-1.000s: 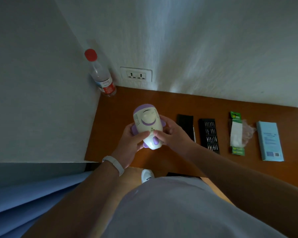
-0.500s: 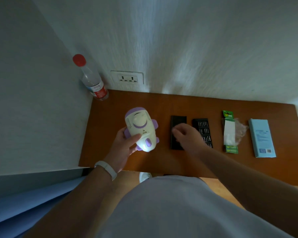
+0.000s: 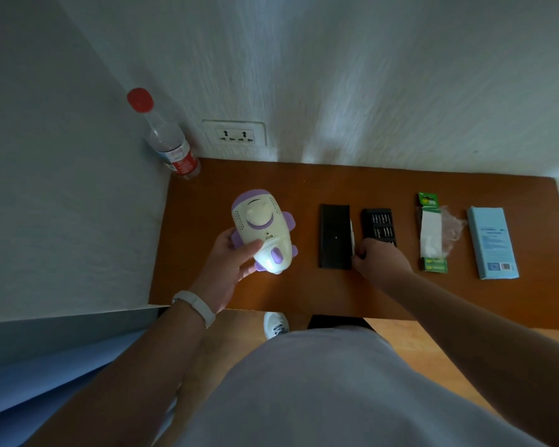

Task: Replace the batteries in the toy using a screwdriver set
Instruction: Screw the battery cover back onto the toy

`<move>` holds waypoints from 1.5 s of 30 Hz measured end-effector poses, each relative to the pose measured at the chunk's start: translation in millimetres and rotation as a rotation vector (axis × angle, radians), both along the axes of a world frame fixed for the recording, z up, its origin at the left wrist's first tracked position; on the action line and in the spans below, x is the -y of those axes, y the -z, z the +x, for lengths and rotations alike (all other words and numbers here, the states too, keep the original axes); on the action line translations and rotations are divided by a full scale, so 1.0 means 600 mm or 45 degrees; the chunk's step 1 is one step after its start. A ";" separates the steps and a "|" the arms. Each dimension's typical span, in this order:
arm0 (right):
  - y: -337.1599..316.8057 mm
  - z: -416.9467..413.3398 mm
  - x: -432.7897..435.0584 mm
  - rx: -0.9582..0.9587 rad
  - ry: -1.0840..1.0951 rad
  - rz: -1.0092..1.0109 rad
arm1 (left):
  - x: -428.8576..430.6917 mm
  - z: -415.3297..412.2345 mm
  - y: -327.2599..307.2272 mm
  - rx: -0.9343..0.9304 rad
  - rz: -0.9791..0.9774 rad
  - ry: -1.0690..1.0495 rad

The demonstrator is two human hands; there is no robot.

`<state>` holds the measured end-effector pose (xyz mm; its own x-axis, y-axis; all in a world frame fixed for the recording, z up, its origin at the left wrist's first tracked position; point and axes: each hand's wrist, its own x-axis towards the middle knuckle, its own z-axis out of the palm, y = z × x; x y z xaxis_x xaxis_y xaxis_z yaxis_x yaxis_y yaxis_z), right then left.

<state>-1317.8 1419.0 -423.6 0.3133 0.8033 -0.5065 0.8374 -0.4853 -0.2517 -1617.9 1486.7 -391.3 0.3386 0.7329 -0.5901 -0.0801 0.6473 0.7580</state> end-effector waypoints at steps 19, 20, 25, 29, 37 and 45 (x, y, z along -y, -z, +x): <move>-0.046 0.006 -0.014 -0.273 0.246 0.038 | -0.002 0.005 -0.069 -0.878 0.456 0.047; -0.052 0.008 -0.013 -0.328 0.263 0.058 | -0.001 0.008 -0.078 -0.971 0.539 0.041; -0.090 0.021 0.000 -0.556 0.212 0.144 | 0.008 0.049 -0.137 -1.191 0.972 0.013; -0.115 0.041 0.005 -0.662 0.173 0.211 | 0.019 0.115 -0.176 -1.074 1.111 0.157; -0.142 0.108 0.025 -0.787 0.200 0.299 | 0.041 0.252 -0.142 -1.128 1.244 0.556; -0.143 0.177 0.067 -0.822 0.268 0.287 | 0.023 0.308 -0.019 -1.476 1.035 0.799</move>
